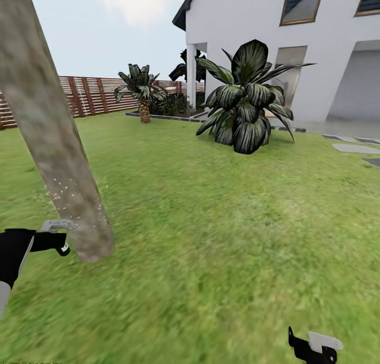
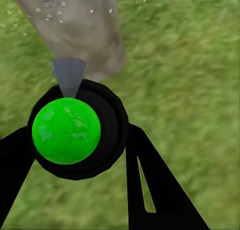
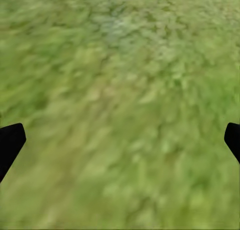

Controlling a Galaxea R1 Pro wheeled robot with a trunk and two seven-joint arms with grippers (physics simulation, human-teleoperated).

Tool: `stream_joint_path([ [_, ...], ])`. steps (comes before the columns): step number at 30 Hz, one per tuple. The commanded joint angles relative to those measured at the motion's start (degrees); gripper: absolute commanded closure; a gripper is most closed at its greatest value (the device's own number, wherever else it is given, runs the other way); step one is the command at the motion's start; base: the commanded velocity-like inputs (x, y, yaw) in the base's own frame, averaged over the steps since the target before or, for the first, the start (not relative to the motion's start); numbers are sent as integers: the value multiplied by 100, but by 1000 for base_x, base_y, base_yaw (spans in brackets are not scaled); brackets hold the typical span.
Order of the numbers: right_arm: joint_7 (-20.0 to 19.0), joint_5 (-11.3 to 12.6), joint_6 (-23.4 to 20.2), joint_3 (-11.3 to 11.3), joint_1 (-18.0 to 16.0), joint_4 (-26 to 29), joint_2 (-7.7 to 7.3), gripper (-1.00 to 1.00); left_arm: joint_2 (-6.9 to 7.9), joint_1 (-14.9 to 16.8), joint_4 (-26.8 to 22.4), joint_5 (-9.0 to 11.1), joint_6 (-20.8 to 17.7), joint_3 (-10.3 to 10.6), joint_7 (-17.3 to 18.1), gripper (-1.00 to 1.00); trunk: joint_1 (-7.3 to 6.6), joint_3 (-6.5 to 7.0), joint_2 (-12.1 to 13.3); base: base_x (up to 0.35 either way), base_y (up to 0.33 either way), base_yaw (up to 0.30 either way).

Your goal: In the garden, pick up the pesticide atomizer on the floor and spray pesticide onto both trees until each tree trunk is fully covered.

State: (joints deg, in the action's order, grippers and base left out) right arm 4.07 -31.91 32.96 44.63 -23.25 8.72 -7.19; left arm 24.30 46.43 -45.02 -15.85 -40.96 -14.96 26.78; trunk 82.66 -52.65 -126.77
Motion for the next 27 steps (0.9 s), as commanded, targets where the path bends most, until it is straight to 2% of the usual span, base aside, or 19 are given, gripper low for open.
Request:
stream_joint_path([
  [1,41,-61,18,19,-4,-11,-2,-100,-5,7,-6,-59,-17,-17,56,100,1,-6,-2,200,-225,277],
  [5,41,-61,18,19,-4,-11,-2,-100,-5,7,-6,-59,-17,-10,51,100,1,-6,-2,199,-225,164],
  [15,41,-61,19,20,-4,-10,-2,-100,7,7,-6,-65,-17,-4,47,100,1,-6,-2,170,-230,8],
  [23,41,-61,18,19,-4,-11,-2,-100,22,-7,49,-87,-39,4,35,100,1,-6,-2,32,-266,1],
  [27,41,-61,18,19,-4,-11,-2,-100,52,-11,86,-93,-366,-3,-96,100,1,-6,-2,0,-272,165],
])
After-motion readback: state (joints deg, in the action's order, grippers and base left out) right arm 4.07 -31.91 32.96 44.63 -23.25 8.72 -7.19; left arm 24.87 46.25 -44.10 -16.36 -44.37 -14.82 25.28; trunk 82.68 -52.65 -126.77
